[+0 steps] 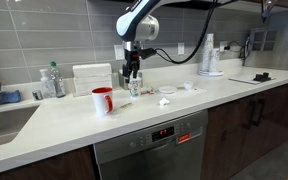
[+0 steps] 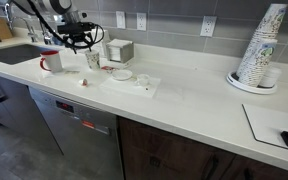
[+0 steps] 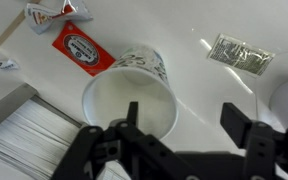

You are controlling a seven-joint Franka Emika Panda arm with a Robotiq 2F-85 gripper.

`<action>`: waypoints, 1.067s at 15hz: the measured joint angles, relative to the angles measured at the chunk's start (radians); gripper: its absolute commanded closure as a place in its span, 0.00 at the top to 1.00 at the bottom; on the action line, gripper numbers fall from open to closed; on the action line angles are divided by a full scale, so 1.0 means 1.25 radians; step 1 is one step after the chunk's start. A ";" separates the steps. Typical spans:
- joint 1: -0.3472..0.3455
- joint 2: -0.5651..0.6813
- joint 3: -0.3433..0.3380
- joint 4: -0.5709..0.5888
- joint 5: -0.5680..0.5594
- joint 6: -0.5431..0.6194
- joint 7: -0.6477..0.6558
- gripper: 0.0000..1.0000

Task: Lift the cup and put it in the mug cup

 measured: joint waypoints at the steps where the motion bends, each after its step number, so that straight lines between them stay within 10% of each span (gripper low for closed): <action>1: 0.000 0.005 0.001 0.007 0.000 -0.006 0.000 0.45; 7: 0.003 0.011 0.001 0.036 -0.003 -0.063 0.005 0.01; 16: 0.004 0.005 0.001 0.053 -0.009 -0.077 0.012 0.01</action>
